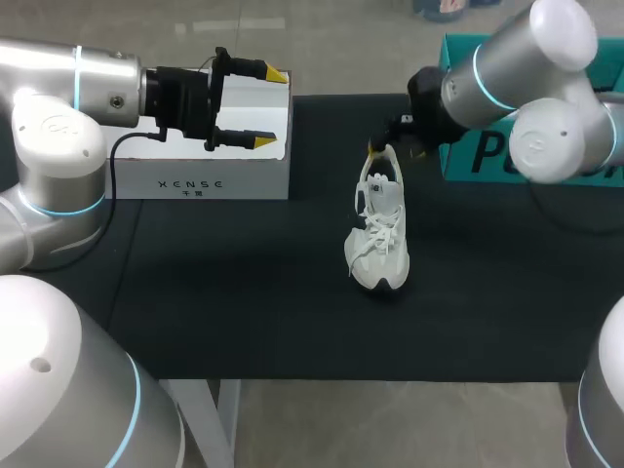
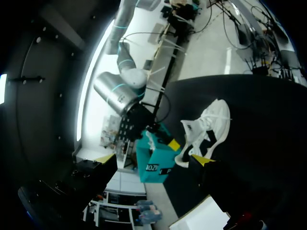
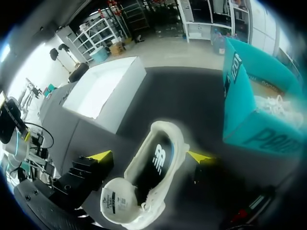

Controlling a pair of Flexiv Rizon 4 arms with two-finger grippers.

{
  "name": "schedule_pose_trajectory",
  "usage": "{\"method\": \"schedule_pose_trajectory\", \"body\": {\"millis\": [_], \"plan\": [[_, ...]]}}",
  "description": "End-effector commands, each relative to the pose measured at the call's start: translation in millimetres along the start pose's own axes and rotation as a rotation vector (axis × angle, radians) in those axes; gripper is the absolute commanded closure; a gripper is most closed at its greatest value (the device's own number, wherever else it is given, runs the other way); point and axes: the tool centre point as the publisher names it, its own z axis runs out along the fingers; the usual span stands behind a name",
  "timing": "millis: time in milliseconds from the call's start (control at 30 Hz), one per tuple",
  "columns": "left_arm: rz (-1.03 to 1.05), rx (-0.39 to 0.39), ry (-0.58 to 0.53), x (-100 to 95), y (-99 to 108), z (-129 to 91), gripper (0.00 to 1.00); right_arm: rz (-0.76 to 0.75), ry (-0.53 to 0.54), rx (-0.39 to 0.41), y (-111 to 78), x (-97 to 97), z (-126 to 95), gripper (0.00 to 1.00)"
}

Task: Take the shoe out of the shoebox, open the shoe tongue, remove and reinsert the insole, then place the shoe into the shoebox

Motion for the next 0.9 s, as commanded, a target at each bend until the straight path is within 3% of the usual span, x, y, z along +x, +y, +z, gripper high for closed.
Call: {"method": "schedule_pose_trajectory", "body": {"millis": [33, 67, 100, 467, 900], "plan": [[0.000, -0.001, 0.005, -0.5, -0.8, -0.8, 0.00, 0.017, -0.429, 0.123, 12.5, 10.7, -2.0, 0.00], [0.000, -0.001, 0.005, -0.5, -0.8, -0.8, 0.00, 0.025, -0.455, 0.130, 13.4, 11.1, -1.8, 0.55], [0.000, -0.001, 0.005, -0.5, -0.8, -0.8, 0.00, 0.033, -0.440, 0.121, 14.1, 10.9, -0.3, 1.00], [0.000, -0.001, 0.005, -0.5, -0.8, -0.8, 0.00, 0.061, -0.480, 0.111, 5.1, -0.8, 19.5, 1.00], [0.000, -0.001, 0.005, -0.5, -0.8, -0.8, 0.00, 0.135, -0.451, 0.124, -11.2, -23.3, 39.5, 1.00]]}}
